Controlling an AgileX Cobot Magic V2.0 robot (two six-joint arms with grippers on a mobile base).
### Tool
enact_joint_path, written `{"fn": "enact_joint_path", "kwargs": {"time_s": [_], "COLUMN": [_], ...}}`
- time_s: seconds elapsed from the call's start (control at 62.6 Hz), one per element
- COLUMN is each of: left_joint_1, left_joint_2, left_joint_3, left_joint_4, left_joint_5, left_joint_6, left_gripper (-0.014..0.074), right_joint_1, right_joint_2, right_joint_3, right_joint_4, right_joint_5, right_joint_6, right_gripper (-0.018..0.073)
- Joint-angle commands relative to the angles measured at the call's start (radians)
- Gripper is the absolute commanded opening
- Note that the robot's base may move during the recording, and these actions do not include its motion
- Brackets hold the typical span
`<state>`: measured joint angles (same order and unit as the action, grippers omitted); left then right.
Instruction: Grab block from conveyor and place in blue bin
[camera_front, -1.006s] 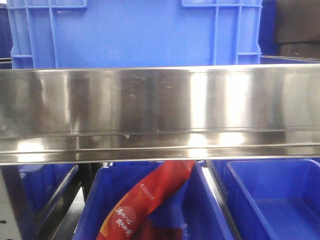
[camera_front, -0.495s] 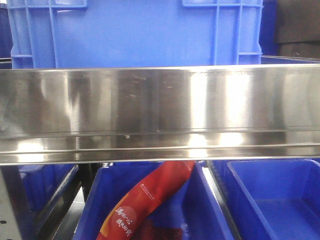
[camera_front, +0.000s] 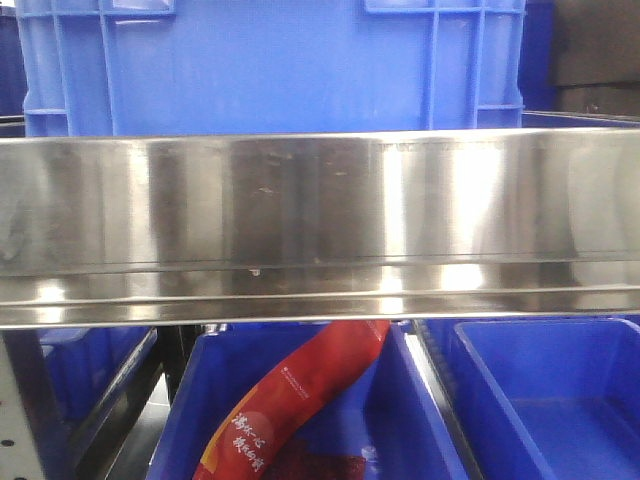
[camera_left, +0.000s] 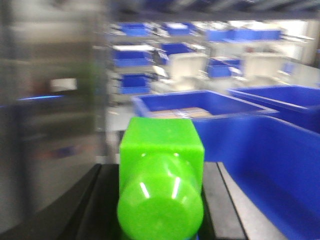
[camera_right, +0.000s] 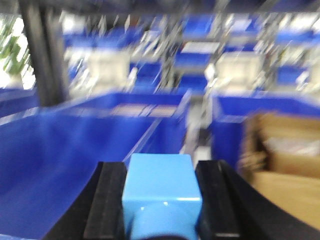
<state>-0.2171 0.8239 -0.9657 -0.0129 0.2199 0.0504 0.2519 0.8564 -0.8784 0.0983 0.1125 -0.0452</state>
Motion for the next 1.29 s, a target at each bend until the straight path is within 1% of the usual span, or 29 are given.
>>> {"fn": "enact_joint_path", "kwargs": {"time_s": [0.0, 0.064, 0.144, 0.239, 0.271, 0.303, 0.319, 0.351, 0.399, 0.447, 0.527, 0.623, 0.862, 0.91, 0.942, 0.974, 1.022, 1.038, 1.101, 1.117, 1.149, 1.197, 1.277], "left_joint_1": [-0.109, -0.17, -0.238, -0.288, -0.299, -0.304, -0.304, -0.304, -0.304, -0.304, -0.304, -0.304, -0.304, -0.304, -0.304, -0.304, -0.304, -0.304, -0.304, -0.304, -0.304, -0.304, -0.304], "left_joint_2": [0.055, 0.086, 0.136, 0.213, 0.244, 0.269, 0.288, 0.314, 0.36, 0.405, 0.478, 0.542, 0.586, 0.586, 0.586, 0.586, 0.588, 0.588, 0.588, 0.588, 0.588, 0.588, 0.588], "left_joint_3": [-0.045, -0.052, -0.052, -0.052, -0.06, -0.07, -0.081, -0.099, -0.145, -0.195, -0.279, -0.345, -0.363, -0.363, -0.363, -0.363, -0.363, -0.363, -0.363, -0.363, -0.363, -0.363, -0.363], "left_joint_4": [-0.002, 0.0, 0.0, 0.0, 0.0, -0.018, -0.034, -0.09, -0.18, -0.216, -0.213, -0.21, -0.21, -0.21, -0.21, -0.21, -0.21, -0.21, -0.21, -0.21, -0.21, -0.21, -0.21], "left_joint_5": [-0.013, -0.056, -0.151, -0.269, -0.288, -0.29, -0.288, -0.276, -0.226, -0.179, -0.123, -0.078, 0.003, 0.007, 0.007, 0.009, 0.011, 0.014, 0.021, 0.021, 0.026, 0.025, 0.025], "left_joint_6": [-0.002, -0.002, -0.002, -0.002, -0.002, -0.002, -0.002, -0.002, -0.002, -0.002, -0.002, -0.002, -0.002, -0.002, -0.002, -0.002, -0.002, -0.002, -0.002, -0.002, -0.002, -0.002, -0.002], "left_gripper": [-0.0111, -0.0111, -0.0111, -0.0111, -0.0111, -0.0111, -0.0111, -0.0111, -0.0111, -0.0111, -0.0111, -0.0111, -0.0111, -0.0111, -0.0111, -0.0111, -0.0111, -0.0111, -0.0111, -0.0109, -0.0099, -0.0062, 0.0053], "right_joint_1": [0.035, 0.063, 0.102, 0.155, 0.176, 0.192, 0.204, 0.224, 0.251, 0.272, 0.296, 0.296, 0.296, 0.296, 0.296, 0.296, 0.296, 0.296, 0.296, 0.296, 0.296, 0.296, 0.296], "right_joint_2": [0.062, 0.086, 0.114, 0.149, 0.162, 0.179, 0.188, 0.202, 0.226, 0.247, 0.299, 0.361, 0.458, 0.465, 0.465, 0.468, 0.471, 0.471, 0.477, 0.479, 0.482, 0.488, 0.492], "right_joint_3": [-0.035, -0.042, -0.041, -0.041, -0.045, -0.051, -0.058, -0.072, -0.106, -0.132, -0.181, -0.223, -0.278, -0.281, -0.283, -0.284, -0.284, -0.284, -0.284, -0.284, -0.284, -0.284, -0.284], "right_joint_4": [0.0, 0.036, 0.076, 0.076, 0.076, 0.076, 0.076, 0.076, 0.076, 0.076, 0.076, 0.076, 0.076, 0.076, 0.076, 0.076, 0.076, 0.076, 0.076, 0.076, 0.076, 0.076, 0.076], "right_joint_5": [-0.003, -0.033, -0.085, -0.164, -0.199, -0.222, -0.231, -0.234, -0.234, -0.232, -0.23, -0.23, -0.187, -0.187, -0.187, -0.19, -0.188, -0.188, -0.181, -0.178, -0.173, -0.165, -0.157], "right_joint_6": [0.0, 0.0, 0.0, 0.0, 0.0, 0.0, 0.0, 0.0, 0.0, 0.0, 0.0, 0.0, 0.0, 0.0, 0.0, 0.0, 0.0, 0.0, 0.0, 0.0, 0.0, 0.0, 0.0], "right_gripper": [-0.0162, -0.0162, -0.0162, -0.0162, -0.0162, -0.0162, -0.0162, -0.0162, -0.0162, -0.0162, -0.0162, -0.0162, -0.016, -0.0145, -0.0119, -0.0071, 0.0025, 0.0075, 0.0218, 0.0273, 0.0343, 0.0463, 0.0563]}}
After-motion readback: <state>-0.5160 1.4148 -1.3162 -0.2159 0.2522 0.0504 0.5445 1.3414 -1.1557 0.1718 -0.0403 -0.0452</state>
